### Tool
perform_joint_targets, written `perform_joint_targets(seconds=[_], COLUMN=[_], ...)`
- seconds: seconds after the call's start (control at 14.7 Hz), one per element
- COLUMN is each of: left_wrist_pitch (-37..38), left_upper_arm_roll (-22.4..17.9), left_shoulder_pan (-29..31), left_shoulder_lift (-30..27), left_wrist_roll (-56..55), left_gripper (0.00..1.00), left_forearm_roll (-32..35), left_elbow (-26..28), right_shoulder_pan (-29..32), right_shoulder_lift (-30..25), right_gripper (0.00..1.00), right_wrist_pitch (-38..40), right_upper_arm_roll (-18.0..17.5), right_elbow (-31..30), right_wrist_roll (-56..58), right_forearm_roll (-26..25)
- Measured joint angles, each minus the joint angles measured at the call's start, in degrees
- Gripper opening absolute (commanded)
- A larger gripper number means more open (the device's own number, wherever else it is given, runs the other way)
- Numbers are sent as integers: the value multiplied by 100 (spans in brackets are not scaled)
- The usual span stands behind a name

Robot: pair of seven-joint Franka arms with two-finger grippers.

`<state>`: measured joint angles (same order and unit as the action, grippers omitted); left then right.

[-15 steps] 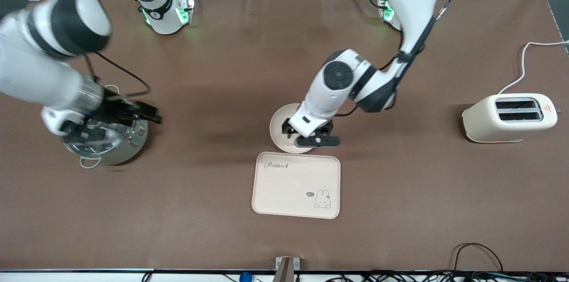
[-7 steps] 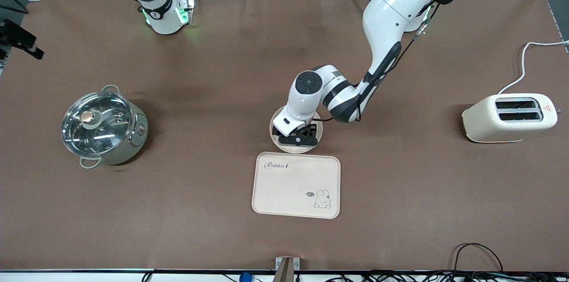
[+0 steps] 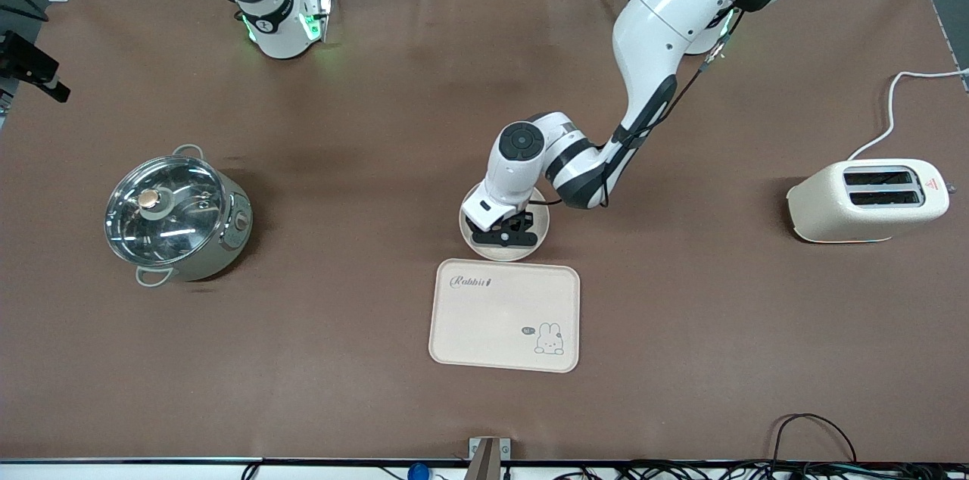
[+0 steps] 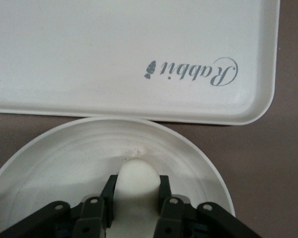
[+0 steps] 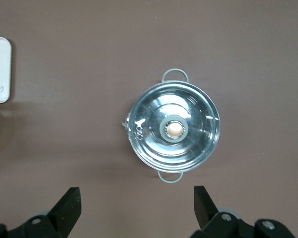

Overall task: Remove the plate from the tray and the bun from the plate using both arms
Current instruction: 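Lift the bun off the plate and carry it toward the toaster, then lower the bun onto the table beside the toaster and open the left gripper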

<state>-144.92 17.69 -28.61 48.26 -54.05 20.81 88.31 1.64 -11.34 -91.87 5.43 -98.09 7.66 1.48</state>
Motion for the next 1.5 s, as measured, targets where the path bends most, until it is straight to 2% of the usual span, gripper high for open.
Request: perform_joint_targets(seconds=[0.14,0.27,0.54,0.75,0.95,1.02,1.09,1.16,1.22,1.29,1.5], left_wrist_pitch=[40,478,1118,1276,1274,1238,1172,1103,1019,928,675], left_upper_arm_roll=[-7,10,341,792,1481,1700,1830,1871,1872,1873,1860], left_shoulder_pan=[41,204,1030,2150,3890,4403,4757,4919,4944,4906,4843], left_shoulder_lift=[-16,-129,-606,-812,-959,-962,-958,-938,-886,-811,-622], left_wrist_roll=[0,107,925,1703,2887,3145,3292,3349,3366,3362,3258], left_gripper=[1,1,1,0,1,5,15,46,81,100,100], left_forearm_roll=[1,3,-2,-6,-7,-5,-5,-4,40,182,662], left_elbow=[-23,-135,-250,-41,583,763,928,1055,1133,1160,1160], right_shoulder_pan=[-129,-174,-170,-95,-111,-120,-127,-131,-142,-171,-268], right_shoulder_lift=[170,332,481,596,712,727,729,729,729,729,729], right_gripper=[100,100,100,100,100,100,100,100,100,100,100], right_wrist_pitch=[18,75,159,215,497,521,521,522,523,524,518], right_upper_arm_roll=[4,10,60,96,84,73,66,60,53,46,29], right_elbow=[271,460,535,535,535,535,536,539,540,540,545], right_wrist_roll=[-84,-107,-118,-112,-114,-127,-194,-364,-555,-702,-866], right_forearm_roll=[-16,-21,-31,-37,-37,-37,-37,-37,-37,-37,-37])
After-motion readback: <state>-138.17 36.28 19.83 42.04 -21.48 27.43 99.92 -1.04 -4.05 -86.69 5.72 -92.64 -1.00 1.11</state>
